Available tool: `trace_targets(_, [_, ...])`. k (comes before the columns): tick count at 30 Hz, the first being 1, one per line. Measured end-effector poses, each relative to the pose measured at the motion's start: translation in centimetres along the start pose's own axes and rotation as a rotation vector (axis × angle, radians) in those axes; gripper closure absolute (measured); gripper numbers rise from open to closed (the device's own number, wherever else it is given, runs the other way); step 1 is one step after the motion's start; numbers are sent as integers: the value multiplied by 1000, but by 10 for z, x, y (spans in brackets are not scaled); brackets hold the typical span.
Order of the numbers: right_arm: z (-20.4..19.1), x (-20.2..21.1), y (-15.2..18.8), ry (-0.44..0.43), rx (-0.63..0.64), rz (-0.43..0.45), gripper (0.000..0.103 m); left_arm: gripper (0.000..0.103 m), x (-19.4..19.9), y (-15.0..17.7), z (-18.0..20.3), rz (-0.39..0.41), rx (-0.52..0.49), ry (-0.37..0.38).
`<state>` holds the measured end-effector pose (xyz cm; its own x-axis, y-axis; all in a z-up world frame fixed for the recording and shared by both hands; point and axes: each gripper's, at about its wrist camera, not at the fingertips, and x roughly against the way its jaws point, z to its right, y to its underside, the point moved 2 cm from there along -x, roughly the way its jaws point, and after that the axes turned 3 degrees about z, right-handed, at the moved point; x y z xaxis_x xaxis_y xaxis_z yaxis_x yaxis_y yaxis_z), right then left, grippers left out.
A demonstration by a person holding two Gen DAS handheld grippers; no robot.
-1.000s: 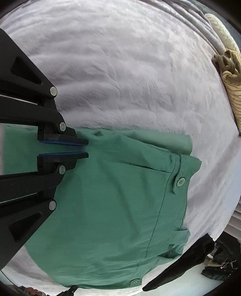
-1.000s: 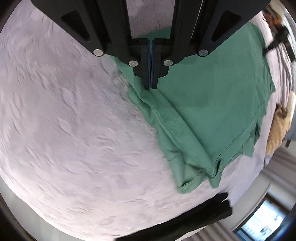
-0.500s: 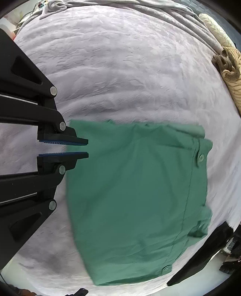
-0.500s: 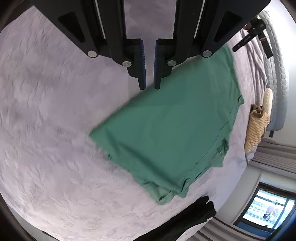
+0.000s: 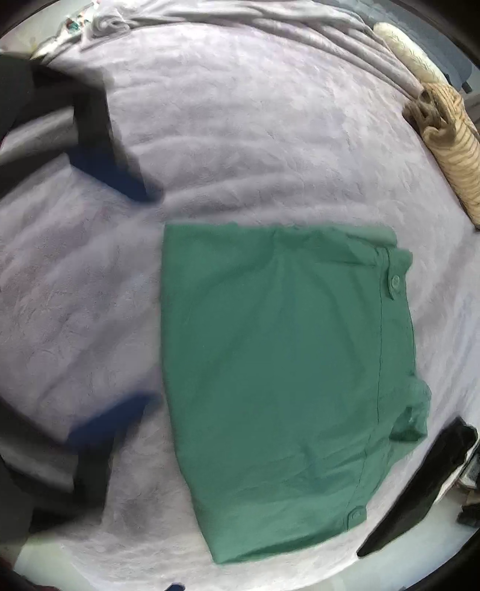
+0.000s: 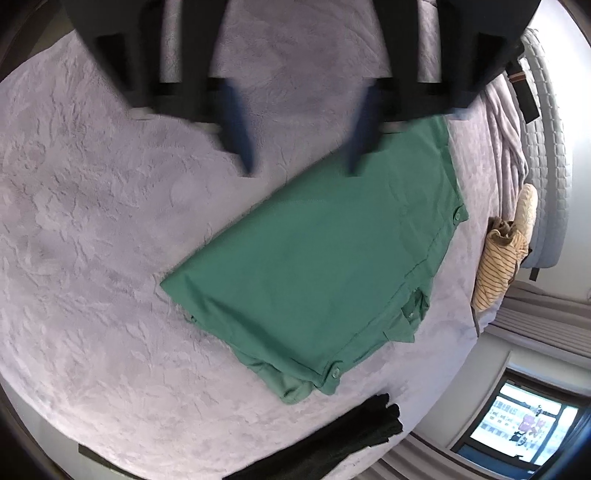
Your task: Fold large clothes
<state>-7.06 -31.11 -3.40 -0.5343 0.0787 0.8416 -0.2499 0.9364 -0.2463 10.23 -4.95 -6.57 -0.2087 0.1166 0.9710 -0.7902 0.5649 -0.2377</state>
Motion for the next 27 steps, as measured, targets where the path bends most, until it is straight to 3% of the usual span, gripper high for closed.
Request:
trace_targets(7, [-10, -3, 4, -8, 5, -13, 36, 1, 10, -10, -4, 42, 3, -14])
trace_targets(10, [-15, -3, 5, -14, 11, -13, 23, 1, 12, -14, -11, 56, 26, -38])
trace_targets(16, [-27, 1, 6, -19, 37, -13, 17, 1, 6, -8, -24, 27, 81, -38])
trace_targets(18, [-31, 2, 8, -13, 45, -15, 0, 1, 3, -3, -28, 12, 94, -30])
trace_targets(23, [-41, -8, 16, -46, 65, -51, 0, 1, 0, 13, -32, -8, 96, 4])
trace_targets(27, [-44, -28, 29, -63, 48, -147, 0, 1, -2, 25, -36, -18, 117, 35])
